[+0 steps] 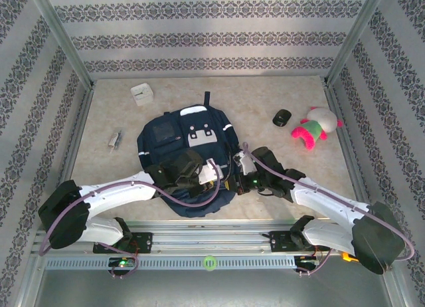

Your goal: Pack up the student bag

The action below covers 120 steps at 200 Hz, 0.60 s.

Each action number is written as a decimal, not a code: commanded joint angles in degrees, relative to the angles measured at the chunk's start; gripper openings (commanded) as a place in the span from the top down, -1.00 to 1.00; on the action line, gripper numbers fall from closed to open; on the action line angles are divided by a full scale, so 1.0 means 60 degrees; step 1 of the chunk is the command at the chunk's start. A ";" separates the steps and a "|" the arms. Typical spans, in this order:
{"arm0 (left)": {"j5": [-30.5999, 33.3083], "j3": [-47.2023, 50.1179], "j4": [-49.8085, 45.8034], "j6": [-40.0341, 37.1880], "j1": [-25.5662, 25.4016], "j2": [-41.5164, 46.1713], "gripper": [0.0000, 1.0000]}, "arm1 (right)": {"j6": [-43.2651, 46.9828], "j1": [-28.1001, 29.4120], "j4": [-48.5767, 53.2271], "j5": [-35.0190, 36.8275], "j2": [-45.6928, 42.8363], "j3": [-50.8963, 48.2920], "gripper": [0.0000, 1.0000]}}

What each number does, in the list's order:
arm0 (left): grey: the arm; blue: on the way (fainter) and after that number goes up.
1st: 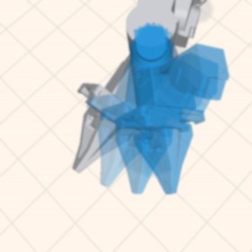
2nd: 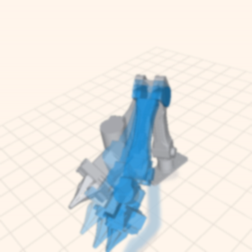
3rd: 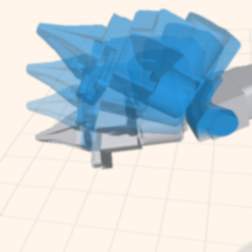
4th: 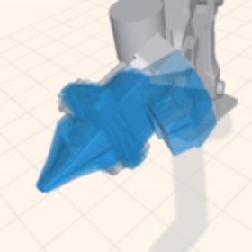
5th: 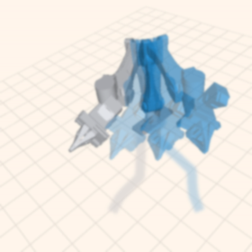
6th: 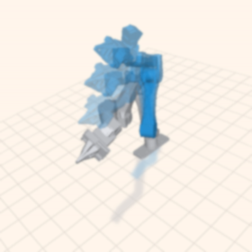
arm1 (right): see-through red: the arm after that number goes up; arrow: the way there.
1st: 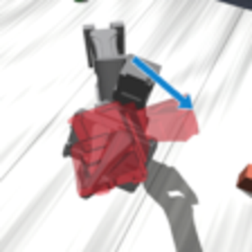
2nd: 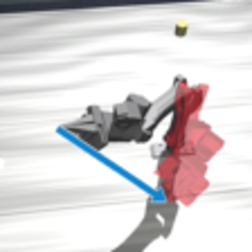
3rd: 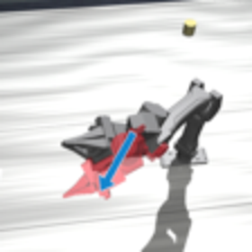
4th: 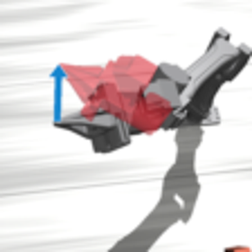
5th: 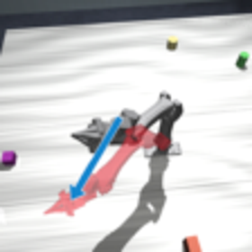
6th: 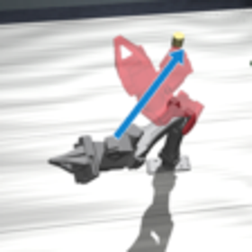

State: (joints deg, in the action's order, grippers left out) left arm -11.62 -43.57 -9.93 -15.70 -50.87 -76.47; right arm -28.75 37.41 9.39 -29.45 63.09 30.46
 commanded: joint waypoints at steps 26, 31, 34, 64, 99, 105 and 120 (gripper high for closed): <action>-0.1537 0.0135 0.1903 0.1089 -0.0061 0.0421 0.97 | 0.0006 0.0139 -0.0299 0.0860 0.0341 -0.0152 0.77; -0.1571 0.0129 0.1933 0.1135 -0.0054 0.0438 0.97 | 0.0003 0.0152 -0.0360 0.0905 0.0329 -0.0185 0.76; -0.1577 0.0116 0.1954 0.1156 -0.0060 0.0454 0.97 | -0.0011 0.0152 -0.0390 0.0940 0.0334 -0.0211 0.75; -0.1665 0.0138 0.2133 0.1342 -0.0059 0.0667 0.98 | -0.0115 0.0141 -0.0689 0.1208 0.0154 -0.0446 0.72; -0.1703 0.0087 0.2110 0.1454 -0.0063 0.0819 0.98 | -0.0188 0.0147 -0.0625 0.1688 -0.0117 -0.0596 0.59; -0.1731 0.0080 0.2148 0.1485 -0.0061 0.0833 0.98 | -0.0201 0.0146 -0.0619 0.1799 -0.0143 -0.0616 0.57; -0.1850 0.0078 0.2273 0.1583 -0.0061 0.0857 0.98 | -0.0207 0.0147 -0.0627 0.1920 -0.0218 -0.0644 0.54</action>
State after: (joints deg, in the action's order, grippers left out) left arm -14.70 -41.85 -4.21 -8.88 -50.52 -74.83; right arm -29.52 38.15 4.80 -24.69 62.30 28.16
